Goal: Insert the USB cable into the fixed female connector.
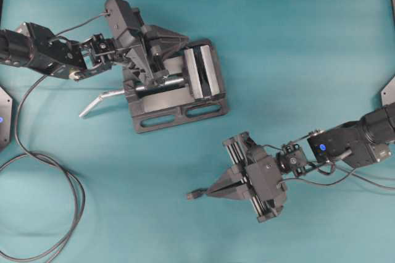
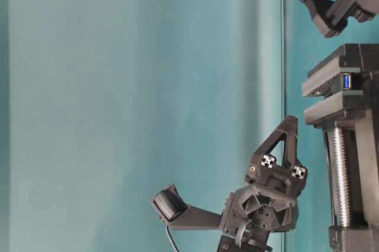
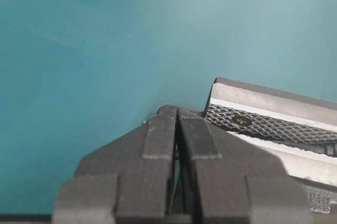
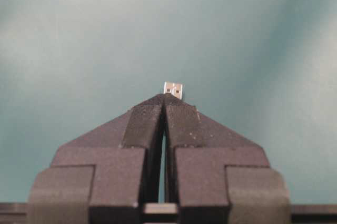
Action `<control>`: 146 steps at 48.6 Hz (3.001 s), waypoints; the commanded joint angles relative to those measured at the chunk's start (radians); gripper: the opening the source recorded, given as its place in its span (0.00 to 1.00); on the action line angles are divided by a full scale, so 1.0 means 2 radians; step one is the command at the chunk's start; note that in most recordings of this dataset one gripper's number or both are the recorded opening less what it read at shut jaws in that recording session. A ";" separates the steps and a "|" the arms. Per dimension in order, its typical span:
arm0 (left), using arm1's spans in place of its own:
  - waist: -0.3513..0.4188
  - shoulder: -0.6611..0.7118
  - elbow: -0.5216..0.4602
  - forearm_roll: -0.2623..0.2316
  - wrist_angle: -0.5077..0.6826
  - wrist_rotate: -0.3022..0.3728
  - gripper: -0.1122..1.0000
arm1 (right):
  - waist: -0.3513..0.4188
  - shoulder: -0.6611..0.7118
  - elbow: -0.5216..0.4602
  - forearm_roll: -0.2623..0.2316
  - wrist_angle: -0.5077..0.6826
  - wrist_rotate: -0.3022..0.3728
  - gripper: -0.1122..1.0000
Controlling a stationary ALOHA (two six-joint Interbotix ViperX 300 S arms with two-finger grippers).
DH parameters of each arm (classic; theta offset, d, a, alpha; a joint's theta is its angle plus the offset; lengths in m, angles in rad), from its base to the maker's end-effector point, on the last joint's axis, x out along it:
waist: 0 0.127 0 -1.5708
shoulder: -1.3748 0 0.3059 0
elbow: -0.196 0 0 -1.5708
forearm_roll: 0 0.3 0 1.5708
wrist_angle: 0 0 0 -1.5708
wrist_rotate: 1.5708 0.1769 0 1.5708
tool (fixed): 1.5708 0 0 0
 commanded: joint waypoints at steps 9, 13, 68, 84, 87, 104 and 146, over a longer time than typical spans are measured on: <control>-0.021 -0.014 -0.015 0.012 -0.001 -0.003 0.12 | 0.015 -0.008 0.001 -0.001 -0.041 0.001 0.10; -0.026 -0.015 -0.015 0.011 -0.001 -0.004 0.11 | 0.017 -0.008 0.012 -0.001 -0.076 0.002 0.10; -0.058 -0.180 0.062 0.019 0.077 0.005 0.84 | -0.003 0.060 -0.010 0.012 -0.133 0.090 0.33; -0.070 -0.192 0.067 0.019 0.070 0.012 0.85 | -0.002 0.106 -0.037 0.016 -0.165 0.093 0.58; -0.070 -0.192 0.070 0.019 0.070 0.012 0.85 | -0.003 0.114 -0.039 0.021 -0.171 0.093 0.58; -0.070 -0.192 0.071 0.019 0.067 0.012 0.85 | -0.002 0.128 -0.040 0.041 -0.168 0.093 0.58; -0.071 -0.189 0.067 0.019 0.070 0.012 0.85 | 0.022 0.132 -0.044 0.028 -0.065 0.058 0.34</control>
